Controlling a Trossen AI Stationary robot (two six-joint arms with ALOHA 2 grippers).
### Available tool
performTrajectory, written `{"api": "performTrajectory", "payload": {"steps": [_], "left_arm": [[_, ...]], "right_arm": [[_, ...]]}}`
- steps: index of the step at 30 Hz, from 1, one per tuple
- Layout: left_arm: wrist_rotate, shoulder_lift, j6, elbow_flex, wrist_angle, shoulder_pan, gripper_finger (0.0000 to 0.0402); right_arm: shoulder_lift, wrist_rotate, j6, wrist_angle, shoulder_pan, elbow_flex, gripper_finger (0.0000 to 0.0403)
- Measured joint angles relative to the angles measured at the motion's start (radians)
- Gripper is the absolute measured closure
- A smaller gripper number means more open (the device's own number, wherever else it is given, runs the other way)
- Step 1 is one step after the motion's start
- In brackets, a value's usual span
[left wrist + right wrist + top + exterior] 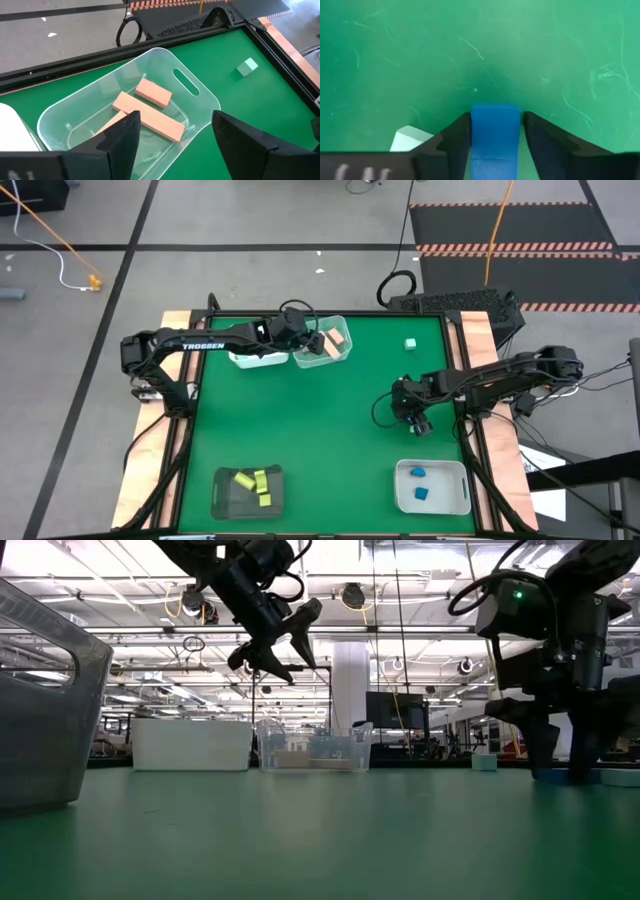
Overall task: Sort & place blocks by color
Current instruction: Put the blue block into the gray bin
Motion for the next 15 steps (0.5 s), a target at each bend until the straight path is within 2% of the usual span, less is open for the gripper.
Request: {"api": "performTrajectory", "payload": {"steps": [4, 9, 15], "left_arm": [[0.000, 0.000, 0.000, 0.000, 0.000, 0.000, 0.0163], [0.000, 0.000, 0.000, 0.000, 0.000, 0.000, 0.0177], [-0.001, 0.000, 0.000, 0.000, 0.000, 0.000, 0.0193]], "right_arm": [[0.000, 0.000, 0.014, 0.002, 0.000, 0.000, 0.0293], [0.000, 0.001, 0.088, 0.009, 0.000, -0.001, 0.0293], [-0.059, 0.005, 0.182, -0.020, -0.001, 0.013, 0.0293]]}}
